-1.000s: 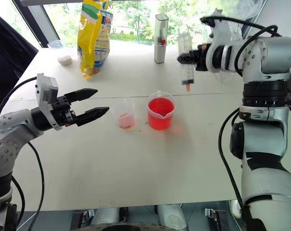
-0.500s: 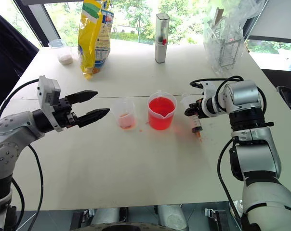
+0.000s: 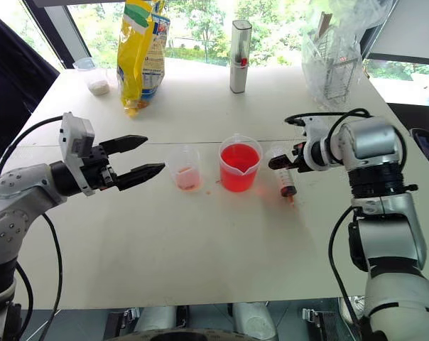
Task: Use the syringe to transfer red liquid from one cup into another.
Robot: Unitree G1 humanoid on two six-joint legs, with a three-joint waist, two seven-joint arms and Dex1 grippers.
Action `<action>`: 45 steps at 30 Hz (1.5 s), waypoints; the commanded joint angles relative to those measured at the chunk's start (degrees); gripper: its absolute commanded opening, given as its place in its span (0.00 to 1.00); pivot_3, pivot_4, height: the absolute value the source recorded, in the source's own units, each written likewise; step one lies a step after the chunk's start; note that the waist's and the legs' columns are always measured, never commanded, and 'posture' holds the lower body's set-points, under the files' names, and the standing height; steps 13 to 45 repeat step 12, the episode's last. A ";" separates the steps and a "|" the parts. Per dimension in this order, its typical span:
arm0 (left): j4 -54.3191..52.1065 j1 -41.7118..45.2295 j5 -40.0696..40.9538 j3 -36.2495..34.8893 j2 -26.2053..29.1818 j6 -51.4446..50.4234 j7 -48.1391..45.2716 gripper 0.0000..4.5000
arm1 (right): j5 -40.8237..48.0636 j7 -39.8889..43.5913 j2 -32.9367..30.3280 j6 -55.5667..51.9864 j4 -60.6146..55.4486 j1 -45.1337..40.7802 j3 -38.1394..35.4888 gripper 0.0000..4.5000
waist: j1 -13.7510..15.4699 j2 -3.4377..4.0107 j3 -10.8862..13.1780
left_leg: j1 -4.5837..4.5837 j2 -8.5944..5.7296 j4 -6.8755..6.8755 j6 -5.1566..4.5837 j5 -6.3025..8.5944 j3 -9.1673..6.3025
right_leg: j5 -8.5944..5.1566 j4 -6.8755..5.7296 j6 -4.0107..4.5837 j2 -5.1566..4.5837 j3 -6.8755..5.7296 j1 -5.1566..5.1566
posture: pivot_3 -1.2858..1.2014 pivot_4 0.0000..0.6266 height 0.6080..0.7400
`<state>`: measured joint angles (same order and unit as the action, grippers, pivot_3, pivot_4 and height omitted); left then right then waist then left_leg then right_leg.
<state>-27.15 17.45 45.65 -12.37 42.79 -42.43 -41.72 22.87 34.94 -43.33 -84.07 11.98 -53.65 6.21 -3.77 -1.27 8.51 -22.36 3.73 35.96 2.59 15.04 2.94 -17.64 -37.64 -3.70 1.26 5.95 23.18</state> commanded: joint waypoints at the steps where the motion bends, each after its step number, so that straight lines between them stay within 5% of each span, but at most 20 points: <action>1: -0.63 1.61 0.52 -1.08 1.47 0.39 -1.06 1.00 | 2.58 7.40 -8.31 5.63 -12.39 0.71 -0.29 0.99 | -0.03 0.01 0.00 | -0.01 0.00 -0.04 0.00 0.00 -0.01 | 0.00 0.04 0.00 0.00 -0.01 0.00 | 0.52 0.24 1.00; 12: -0.21 1.83 1.44 -1.74 4.19 -0.36 -3.79 1.00 | 10.38 23.38 -24.16 13.67 -30.98 8.35 -4.50 0.99 | -0.16 0.01 0.02 | 0.07 0.08 -0.03 -0.02 0.01 -0.01 | -0.01 0.24 0.01 -0.02 -0.02 -0.10 | 0.52 0.24 1.00; 45: -0.21 1.83 1.44 -1.74 4.19 -0.36 -3.79 1.00 | 10.38 23.38 -24.16 13.67 -30.98 8.35 -4.50 0.99 | -0.16 0.01 0.02 | 0.07 0.08 -0.03 -0.02 0.01 -0.01 | -0.01 0.24 0.01 -0.02 -0.02 -0.10 | 0.52 0.24 1.00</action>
